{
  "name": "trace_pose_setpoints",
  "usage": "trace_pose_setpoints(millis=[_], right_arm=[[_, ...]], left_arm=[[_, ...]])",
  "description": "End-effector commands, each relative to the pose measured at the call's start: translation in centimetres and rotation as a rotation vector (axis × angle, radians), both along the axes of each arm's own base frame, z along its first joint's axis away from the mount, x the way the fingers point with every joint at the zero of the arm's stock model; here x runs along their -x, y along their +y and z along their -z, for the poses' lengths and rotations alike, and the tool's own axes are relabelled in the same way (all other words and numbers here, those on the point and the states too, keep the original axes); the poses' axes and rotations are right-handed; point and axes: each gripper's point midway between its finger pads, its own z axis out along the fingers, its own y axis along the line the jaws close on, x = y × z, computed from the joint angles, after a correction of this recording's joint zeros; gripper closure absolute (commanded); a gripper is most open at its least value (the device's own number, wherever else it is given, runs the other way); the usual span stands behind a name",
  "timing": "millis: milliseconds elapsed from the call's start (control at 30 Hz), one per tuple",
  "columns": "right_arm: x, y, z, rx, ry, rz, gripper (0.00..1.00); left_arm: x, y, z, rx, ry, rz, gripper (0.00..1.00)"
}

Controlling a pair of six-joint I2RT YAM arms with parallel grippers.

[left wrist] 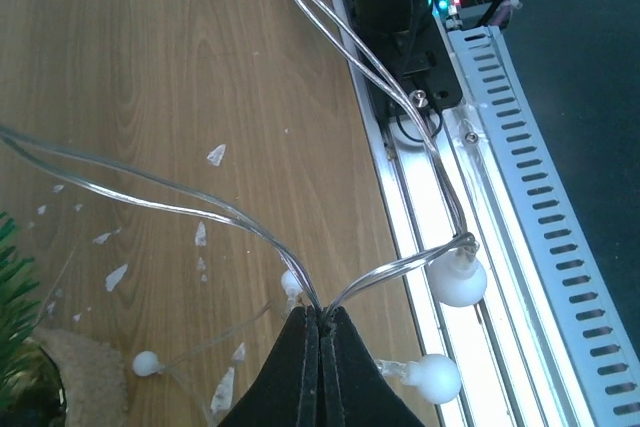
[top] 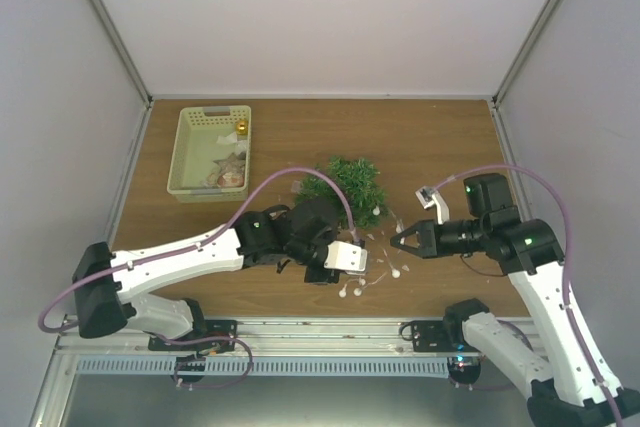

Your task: Decorate the small christmas tree

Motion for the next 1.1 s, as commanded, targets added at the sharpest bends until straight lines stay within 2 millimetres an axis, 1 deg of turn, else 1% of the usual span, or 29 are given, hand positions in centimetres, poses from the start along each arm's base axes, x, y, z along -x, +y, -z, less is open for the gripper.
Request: trace_pose_setpoints(millis=[0,133,233,367,433,700,867,1067], right_arm=[[0.4,0.4,-0.3,-0.032,0.0,-0.018,0.99],[0.3,0.4,0.6,-0.02,0.02,-0.021,0.99],[0.1,0.5,1.5,-0.006,0.039,-0.021,0.94],[-0.5,0.8,1.7,0.0,0.035,-0.023,0.94],[-0.9,0.9,2.2,0.014,0.041,-0.017,0.93],[-2.2,1.7,4.0,0.051,0.066,-0.025,0.93],[-2.5,2.3,5.2,0.075,0.089,-0.04,0.93],[-2.5,3.2,5.9,0.09,0.108,-0.066,0.91]], left_arm=[[-0.1,1.2,-0.9,0.002,-0.059,-0.002,1.0],[-0.2,2.1,-0.9,-0.009,-0.062,-0.012,1.0],[-0.3,2.6,-0.6,-0.022,-0.062,-0.018,1.0],[-0.5,3.4,-0.4,-0.042,-0.076,-0.026,1.0],[-0.8,3.9,-0.3,-0.05,-0.088,-0.036,1.0],[-1.8,6.7,1.5,-0.102,-0.136,-0.081,1.0],[-2.1,8.5,2.4,-0.143,-0.14,-0.095,1.0],[-2.7,10.4,2.4,-0.152,-0.133,-0.127,1.0]])
